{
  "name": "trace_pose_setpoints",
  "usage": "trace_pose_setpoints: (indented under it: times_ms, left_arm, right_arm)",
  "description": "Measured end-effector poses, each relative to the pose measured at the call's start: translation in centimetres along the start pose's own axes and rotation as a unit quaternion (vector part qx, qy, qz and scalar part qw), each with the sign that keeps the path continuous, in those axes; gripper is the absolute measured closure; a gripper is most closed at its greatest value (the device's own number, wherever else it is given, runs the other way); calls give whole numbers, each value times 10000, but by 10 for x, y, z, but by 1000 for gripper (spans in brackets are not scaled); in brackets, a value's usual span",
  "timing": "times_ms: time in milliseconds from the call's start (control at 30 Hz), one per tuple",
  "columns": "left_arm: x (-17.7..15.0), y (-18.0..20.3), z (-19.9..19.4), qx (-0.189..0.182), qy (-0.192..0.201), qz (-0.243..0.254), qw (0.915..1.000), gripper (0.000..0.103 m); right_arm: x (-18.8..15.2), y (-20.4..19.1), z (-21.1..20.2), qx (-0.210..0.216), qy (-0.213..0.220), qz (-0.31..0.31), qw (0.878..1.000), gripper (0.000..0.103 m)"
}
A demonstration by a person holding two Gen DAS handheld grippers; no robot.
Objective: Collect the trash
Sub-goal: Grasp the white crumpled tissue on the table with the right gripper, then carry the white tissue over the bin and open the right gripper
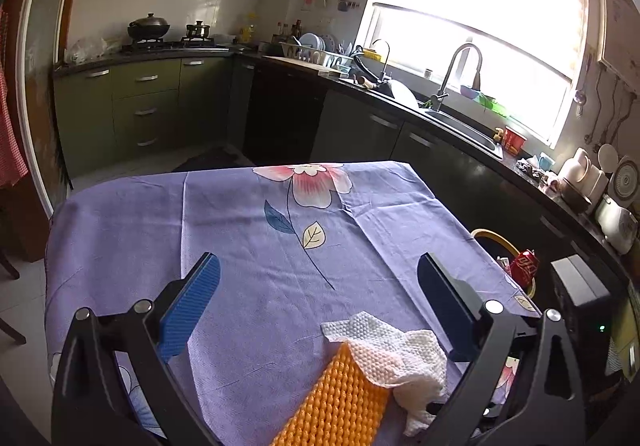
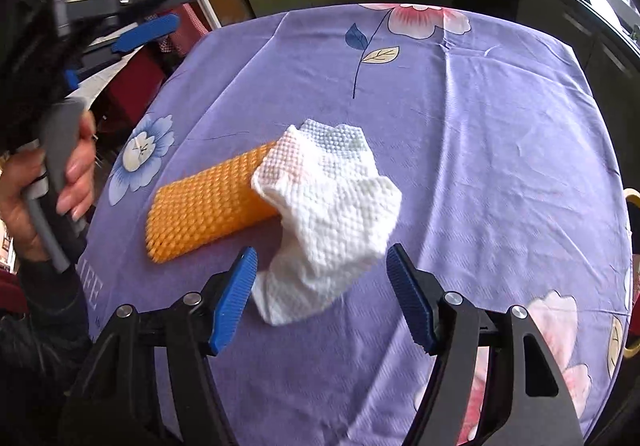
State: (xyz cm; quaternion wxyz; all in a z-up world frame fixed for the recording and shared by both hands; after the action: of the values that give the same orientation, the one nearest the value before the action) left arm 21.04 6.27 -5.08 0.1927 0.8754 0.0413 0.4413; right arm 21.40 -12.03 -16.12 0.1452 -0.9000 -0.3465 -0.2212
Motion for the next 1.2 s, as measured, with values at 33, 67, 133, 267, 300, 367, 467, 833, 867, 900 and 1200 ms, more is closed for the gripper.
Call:
trace_pose_setpoints:
  times_ms: [33,67,133,267,300,367,467,833,867,900,1200]
  left_arm:
    - [-1,1,0,-4,-11,26,10000,8]
    - [-1,2,0,-20,-22,30,10000,8]
    - [-3,2,1,-53,-43,14,10000,8]
    - [-5,4,2,-78,-86,34,9999,8]
    - [-5,4,2,-84,-93,34,9999,8]
    - [-6,5,2,-100,-115,39,9999,8]
    - [-7,4,4,-80,-131,38,9999,8]
    - [-10,4,8,-40,-180,67,9998,8]
    - [-10,4,8,-35,-179,72,9998,8]
    - [-11,4,8,-32,-182,71,9998,8]
    - [-12,1,10,-18,-210,40,9998,8]
  right_arm:
    - [2,-1,6,-46,-25,18,10000,38]
    - [3,0,10,-93,-54,31,9999,40]
    - [4,1,17,-143,-120,48,9998,47]
    - [2,9,18,-244,-149,73,9996,62]
    - [3,10,19,-264,-143,72,9995,66]
    - [2,11,17,-262,-102,70,9996,76]
    - [2,11,14,-309,-27,32,9995,86]
    - [-12,23,-25,-376,324,224,9985,90]
    - [-14,26,-30,-397,358,265,9982,90]
    - [-16,31,-38,-430,414,330,9977,90]
    - [-28,60,-96,-673,876,671,9916,90]
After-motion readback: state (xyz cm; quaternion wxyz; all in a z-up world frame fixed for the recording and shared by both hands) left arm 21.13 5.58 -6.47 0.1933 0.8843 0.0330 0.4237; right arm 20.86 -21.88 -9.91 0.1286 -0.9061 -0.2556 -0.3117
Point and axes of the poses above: each gripper's, at about its wrist camera, not at the fingertips, and z roughly the way its jaws point, y to its right, x to its top, the point moved 4 cm from there along z, roughly the way its jaws point, and after that the axes turned 11 degrees about -z, right-handed, at the moved point
